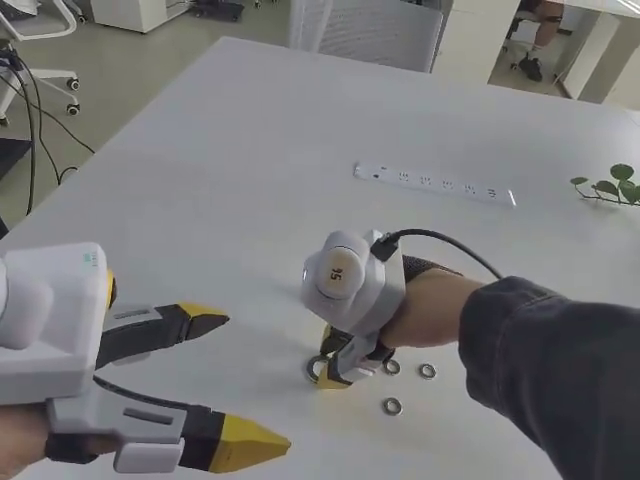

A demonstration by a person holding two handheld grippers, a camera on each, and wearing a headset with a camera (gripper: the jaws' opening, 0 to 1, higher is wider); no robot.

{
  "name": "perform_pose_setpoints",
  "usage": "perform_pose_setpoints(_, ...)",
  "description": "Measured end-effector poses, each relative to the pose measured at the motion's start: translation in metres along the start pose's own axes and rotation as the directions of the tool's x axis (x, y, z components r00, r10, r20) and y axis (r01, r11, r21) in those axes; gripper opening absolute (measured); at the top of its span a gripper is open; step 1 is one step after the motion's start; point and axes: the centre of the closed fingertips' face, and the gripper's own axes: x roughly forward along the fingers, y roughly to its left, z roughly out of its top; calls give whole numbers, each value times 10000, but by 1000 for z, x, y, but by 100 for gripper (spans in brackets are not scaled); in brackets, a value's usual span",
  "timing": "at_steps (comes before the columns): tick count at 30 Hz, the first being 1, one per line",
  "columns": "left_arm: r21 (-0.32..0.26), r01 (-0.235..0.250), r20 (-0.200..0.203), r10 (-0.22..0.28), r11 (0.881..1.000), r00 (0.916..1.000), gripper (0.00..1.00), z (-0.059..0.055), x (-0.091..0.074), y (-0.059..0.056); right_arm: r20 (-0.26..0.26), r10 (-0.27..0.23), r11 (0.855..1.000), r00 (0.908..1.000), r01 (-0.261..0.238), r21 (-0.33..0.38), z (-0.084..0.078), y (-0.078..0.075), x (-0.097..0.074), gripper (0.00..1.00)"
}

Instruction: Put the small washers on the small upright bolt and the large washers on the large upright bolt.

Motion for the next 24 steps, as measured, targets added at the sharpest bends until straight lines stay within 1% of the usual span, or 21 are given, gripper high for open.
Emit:
perform_pose_setpoints(2,2,-6,8,6,10000,10000,88,0,0,0,37,66,10000,10000,-66,58,0,1,0,23)
perform_pose_setpoints(8,-5,-7,41,7,10000,10000,88,1,0,0,38,43,10000,10000,-43,23,1,1,-1,23)
perform_pose_setpoints(24,-12,15,14,-15,10000,10000,88,-1,0,0,-157,-37,10000,9999,37,11,-2,-2,-4,23)
